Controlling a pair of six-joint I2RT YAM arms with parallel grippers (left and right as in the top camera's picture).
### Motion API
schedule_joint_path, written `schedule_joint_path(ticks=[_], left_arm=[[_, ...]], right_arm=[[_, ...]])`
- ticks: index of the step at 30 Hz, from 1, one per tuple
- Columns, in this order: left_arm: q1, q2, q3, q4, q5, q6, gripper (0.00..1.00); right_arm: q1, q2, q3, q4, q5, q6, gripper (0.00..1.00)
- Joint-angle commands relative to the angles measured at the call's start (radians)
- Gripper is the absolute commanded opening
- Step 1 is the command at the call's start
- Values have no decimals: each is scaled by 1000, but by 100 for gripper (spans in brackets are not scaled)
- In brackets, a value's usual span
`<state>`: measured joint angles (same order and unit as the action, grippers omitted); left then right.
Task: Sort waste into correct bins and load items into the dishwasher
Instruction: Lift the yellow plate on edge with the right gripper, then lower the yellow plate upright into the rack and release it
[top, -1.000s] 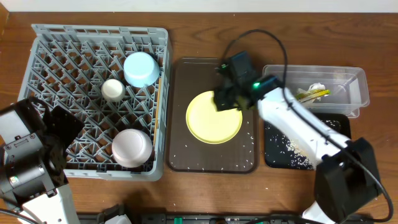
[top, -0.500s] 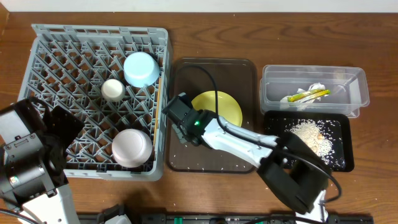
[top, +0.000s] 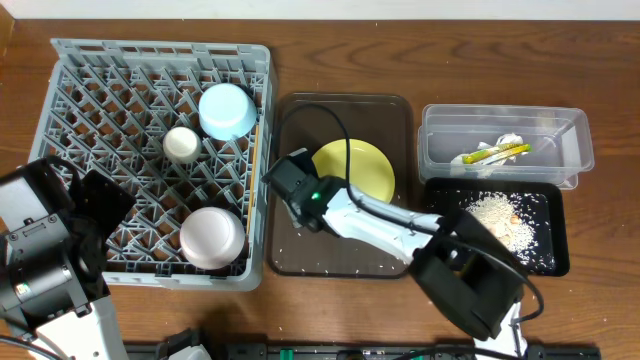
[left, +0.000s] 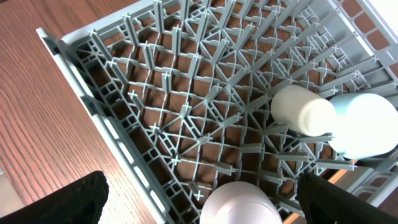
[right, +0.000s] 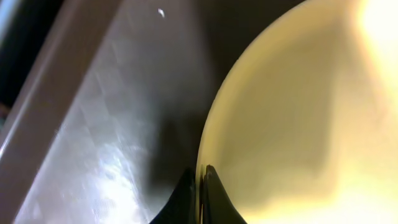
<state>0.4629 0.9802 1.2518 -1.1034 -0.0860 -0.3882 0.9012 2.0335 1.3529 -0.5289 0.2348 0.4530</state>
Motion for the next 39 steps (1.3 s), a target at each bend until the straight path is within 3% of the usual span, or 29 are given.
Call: schedule_joint_path(ticks=[1,9,17,32,39], left_arm=[[3,-1,12,-4,-16,13,98],[3,-1,12,-4,-16,13,98],[3,-1,12,-4,-16,13,98],[3,-1,12,-4,-16,13,98],[3,-1,12,-4,-16,13,98]], right_arm=[[-83,-140,55,-31,-88,30,1],[-279,-446,60,139,-513,195,1],[-323,-449,58,481,-831,425,1],[-88,-303,57,757,-616,672,1],[-63,-187,57,932,-571,780,1]])
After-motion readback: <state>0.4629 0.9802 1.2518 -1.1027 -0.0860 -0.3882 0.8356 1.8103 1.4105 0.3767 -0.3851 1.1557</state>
